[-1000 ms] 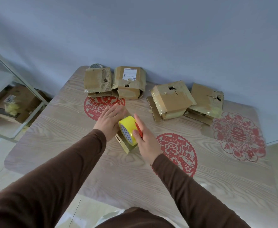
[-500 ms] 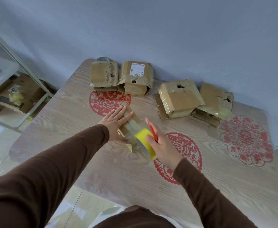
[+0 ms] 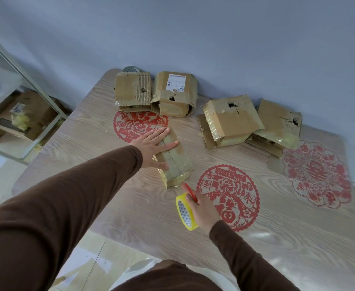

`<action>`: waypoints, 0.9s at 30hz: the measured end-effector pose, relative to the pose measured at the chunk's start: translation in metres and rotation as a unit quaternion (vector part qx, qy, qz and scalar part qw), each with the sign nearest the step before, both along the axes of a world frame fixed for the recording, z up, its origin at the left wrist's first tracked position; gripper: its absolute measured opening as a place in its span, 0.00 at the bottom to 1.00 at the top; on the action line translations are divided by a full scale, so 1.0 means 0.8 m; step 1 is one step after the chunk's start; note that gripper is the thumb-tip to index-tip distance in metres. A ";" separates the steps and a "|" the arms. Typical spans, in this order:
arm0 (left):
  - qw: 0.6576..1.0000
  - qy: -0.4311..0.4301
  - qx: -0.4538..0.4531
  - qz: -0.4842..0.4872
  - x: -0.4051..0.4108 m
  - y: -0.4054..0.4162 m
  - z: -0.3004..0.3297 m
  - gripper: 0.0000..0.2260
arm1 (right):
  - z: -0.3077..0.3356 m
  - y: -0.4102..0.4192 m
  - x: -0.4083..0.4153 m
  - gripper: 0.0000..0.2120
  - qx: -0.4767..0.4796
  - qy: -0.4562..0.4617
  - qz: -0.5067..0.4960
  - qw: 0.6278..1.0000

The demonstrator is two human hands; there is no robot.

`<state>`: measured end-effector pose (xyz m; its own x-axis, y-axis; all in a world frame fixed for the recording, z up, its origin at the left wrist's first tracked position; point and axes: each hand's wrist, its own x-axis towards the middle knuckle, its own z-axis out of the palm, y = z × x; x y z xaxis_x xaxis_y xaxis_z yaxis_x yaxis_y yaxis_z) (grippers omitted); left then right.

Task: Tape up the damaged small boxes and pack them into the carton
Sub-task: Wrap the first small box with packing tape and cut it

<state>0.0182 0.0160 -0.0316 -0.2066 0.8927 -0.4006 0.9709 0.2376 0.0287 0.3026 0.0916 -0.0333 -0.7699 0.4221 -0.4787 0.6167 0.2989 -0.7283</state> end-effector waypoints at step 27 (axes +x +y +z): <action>0.405 -0.582 0.235 0.665 0.248 -0.027 -0.052 0.04 | 0.026 0.037 0.007 0.27 0.182 0.004 0.056 0.982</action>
<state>0.2167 -0.0058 -0.0728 -0.5446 0.3366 -0.7682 -0.7434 0.2302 0.6280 0.3082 0.1211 -0.0126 -0.8237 0.4773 -0.3060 0.5606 0.6053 -0.5651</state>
